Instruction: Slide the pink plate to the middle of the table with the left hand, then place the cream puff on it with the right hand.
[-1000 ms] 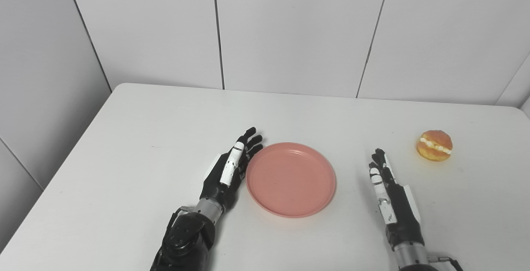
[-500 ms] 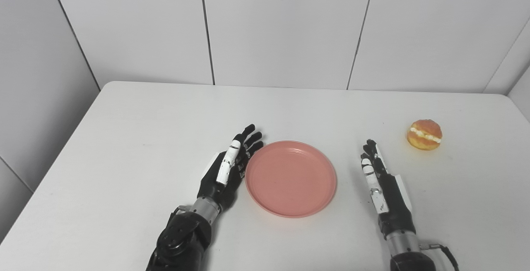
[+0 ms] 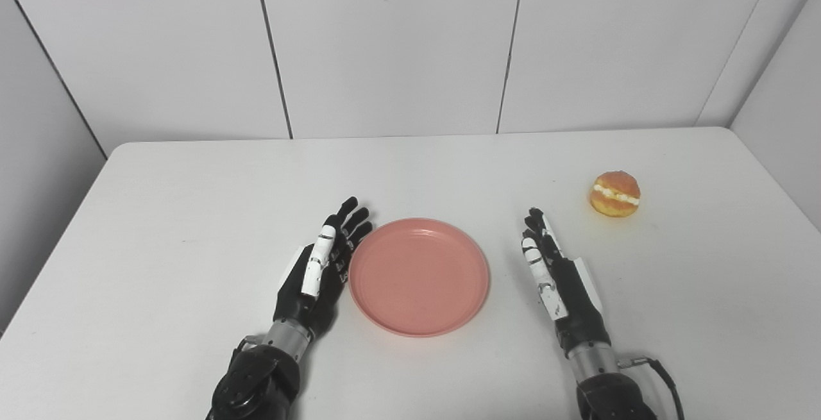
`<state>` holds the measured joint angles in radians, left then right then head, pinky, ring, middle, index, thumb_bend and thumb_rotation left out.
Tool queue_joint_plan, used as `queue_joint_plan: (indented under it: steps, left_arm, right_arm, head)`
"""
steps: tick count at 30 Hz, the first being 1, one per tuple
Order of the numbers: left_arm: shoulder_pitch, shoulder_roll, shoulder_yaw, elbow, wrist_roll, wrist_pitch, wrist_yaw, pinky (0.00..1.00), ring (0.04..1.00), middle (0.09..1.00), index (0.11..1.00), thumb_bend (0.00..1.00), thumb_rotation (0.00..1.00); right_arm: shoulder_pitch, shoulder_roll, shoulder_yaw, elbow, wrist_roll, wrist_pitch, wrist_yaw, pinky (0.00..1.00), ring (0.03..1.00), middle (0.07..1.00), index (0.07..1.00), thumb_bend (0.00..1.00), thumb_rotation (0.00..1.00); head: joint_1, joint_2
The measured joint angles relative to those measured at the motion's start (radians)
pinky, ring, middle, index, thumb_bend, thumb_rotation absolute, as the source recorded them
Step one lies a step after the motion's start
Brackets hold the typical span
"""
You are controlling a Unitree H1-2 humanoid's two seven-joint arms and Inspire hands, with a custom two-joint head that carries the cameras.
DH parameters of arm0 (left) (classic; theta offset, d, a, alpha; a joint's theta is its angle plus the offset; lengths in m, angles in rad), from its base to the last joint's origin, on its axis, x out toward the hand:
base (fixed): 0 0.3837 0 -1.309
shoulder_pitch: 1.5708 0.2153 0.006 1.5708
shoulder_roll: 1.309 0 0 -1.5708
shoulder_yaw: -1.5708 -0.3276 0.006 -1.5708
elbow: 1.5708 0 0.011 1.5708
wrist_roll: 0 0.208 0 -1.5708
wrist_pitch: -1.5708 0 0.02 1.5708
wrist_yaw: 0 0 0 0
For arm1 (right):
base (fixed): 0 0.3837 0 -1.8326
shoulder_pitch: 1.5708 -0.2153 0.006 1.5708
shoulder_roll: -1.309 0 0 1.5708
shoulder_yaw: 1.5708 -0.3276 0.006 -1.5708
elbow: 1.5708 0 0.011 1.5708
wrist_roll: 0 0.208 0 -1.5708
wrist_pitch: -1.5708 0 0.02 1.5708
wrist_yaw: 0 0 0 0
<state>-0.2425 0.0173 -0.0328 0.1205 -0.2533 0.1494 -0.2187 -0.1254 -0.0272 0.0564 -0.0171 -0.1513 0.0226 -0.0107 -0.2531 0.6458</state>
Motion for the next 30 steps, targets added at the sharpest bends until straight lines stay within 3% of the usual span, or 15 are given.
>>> queue_joint_plan:
  steps: [8,10,19,23,27,30]
  left_arm:
    - [0.004,-0.001,-0.004,0.022,0.024,-0.050,0.000,0.97,0.958,0.958,0.950,0.46,1.00]
    - [0.004,-0.003,-0.004,0.029,0.041,-0.068,0.003,0.96,0.953,0.952,0.942,0.46,1.00]
    - [0.003,-0.007,0.003,0.078,0.063,-0.147,0.021,0.97,0.959,0.959,0.953,0.47,1.00]
    - [-0.011,-0.006,0.017,0.109,0.065,-0.169,0.033,0.97,0.953,0.953,0.944,0.44,1.00]
    - [-0.036,0.001,0.040,0.155,0.060,-0.200,0.034,0.98,0.962,0.960,0.949,0.42,1.00]
    - [-0.053,0.003,0.054,0.182,0.060,-0.213,0.032,0.99,0.962,0.960,0.945,0.39,1.00]
  right_arm:
    - [-0.022,-0.049,-0.012,-0.087,-0.051,0.059,0.001,0.95,0.951,0.952,0.967,0.58,1.00]
    - [-0.039,-0.074,-0.017,-0.112,-0.070,0.073,0.001,0.92,0.947,0.961,0.966,0.55,0.99]
    - [-0.121,-0.155,-0.055,-0.150,-0.068,0.136,0.031,0.92,0.939,0.980,0.988,0.51,0.85]
    - [-0.142,-0.191,-0.056,-0.152,-0.092,0.155,0.043,0.85,0.921,0.983,0.999,0.51,0.85]
    - [-0.173,-0.224,-0.056,-0.153,-0.123,0.166,0.050,0.79,0.918,0.991,1.000,0.52,0.87]
    - [-0.191,-0.247,-0.052,-0.155,-0.157,0.170,0.056,0.69,0.911,0.990,1.000,0.52,0.87]
  head:
    - [-0.040,-0.021]
    - [-0.058,-0.031]
    - [-0.098,-0.066]
    - [-0.152,-0.112]
    - [-0.160,-0.121]
    - [-0.201,-0.152]
